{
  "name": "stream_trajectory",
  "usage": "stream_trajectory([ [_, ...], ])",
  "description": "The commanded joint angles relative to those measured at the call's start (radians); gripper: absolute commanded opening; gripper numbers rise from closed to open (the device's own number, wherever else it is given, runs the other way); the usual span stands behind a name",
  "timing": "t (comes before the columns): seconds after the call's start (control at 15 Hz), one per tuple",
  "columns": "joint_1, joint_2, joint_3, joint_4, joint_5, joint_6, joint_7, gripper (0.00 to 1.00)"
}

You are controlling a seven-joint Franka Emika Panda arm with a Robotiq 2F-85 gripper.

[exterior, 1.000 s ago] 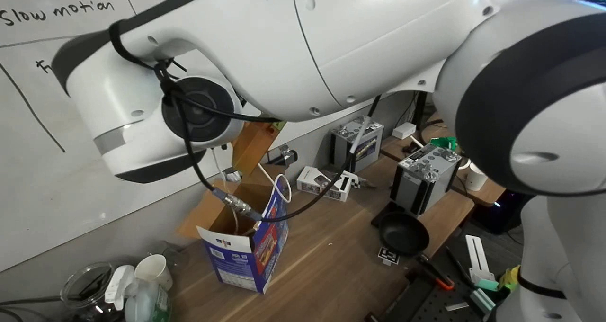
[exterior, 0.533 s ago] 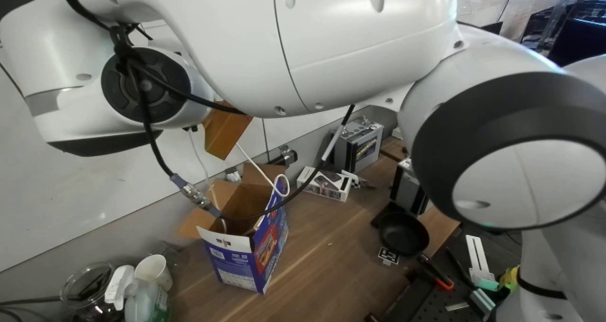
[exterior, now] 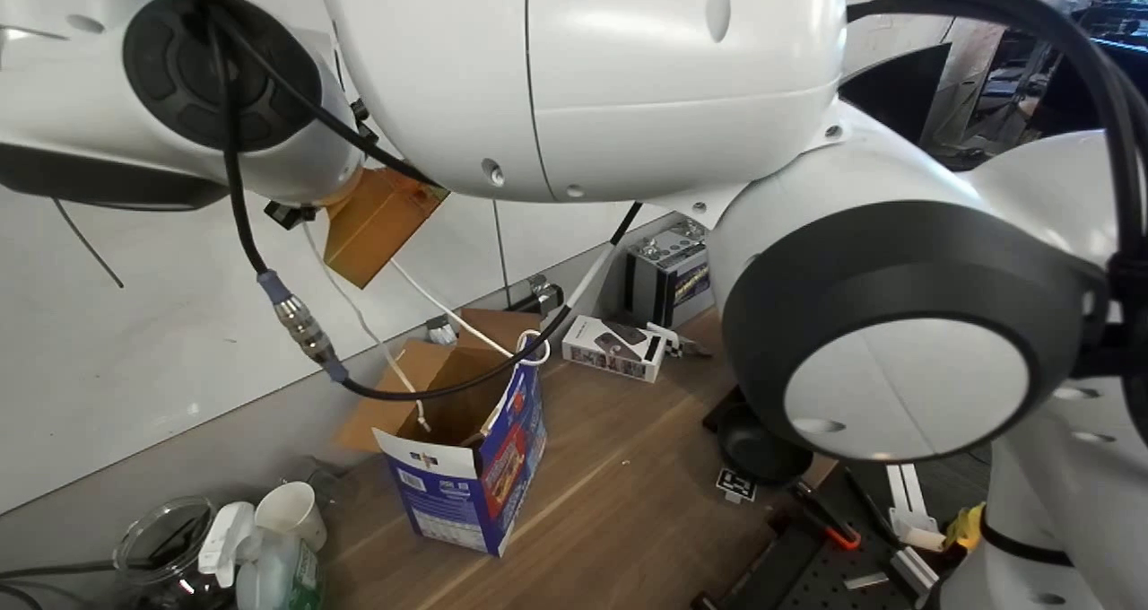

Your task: Pick the ropes and put them in the box

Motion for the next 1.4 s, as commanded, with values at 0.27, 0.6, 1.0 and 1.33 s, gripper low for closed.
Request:
stream_trajectory([
  [0.27, -0.233, 0.084, 0.164, 0.254, 0.256, 0.004, -0.128, 0.01],
  [0.6, -0.413, 0.067, 0.214, 0.194, 0.42, 0.036, -0.15, 0.01],
  [1.0, -0.577, 0.066, 0.48, 0.038, 0.404, 0.049, -0.114, 0.01],
  [1.33, -0.628, 0.025, 0.536, -0.131, 0.402, 0.034, -0.05, 0.3],
])
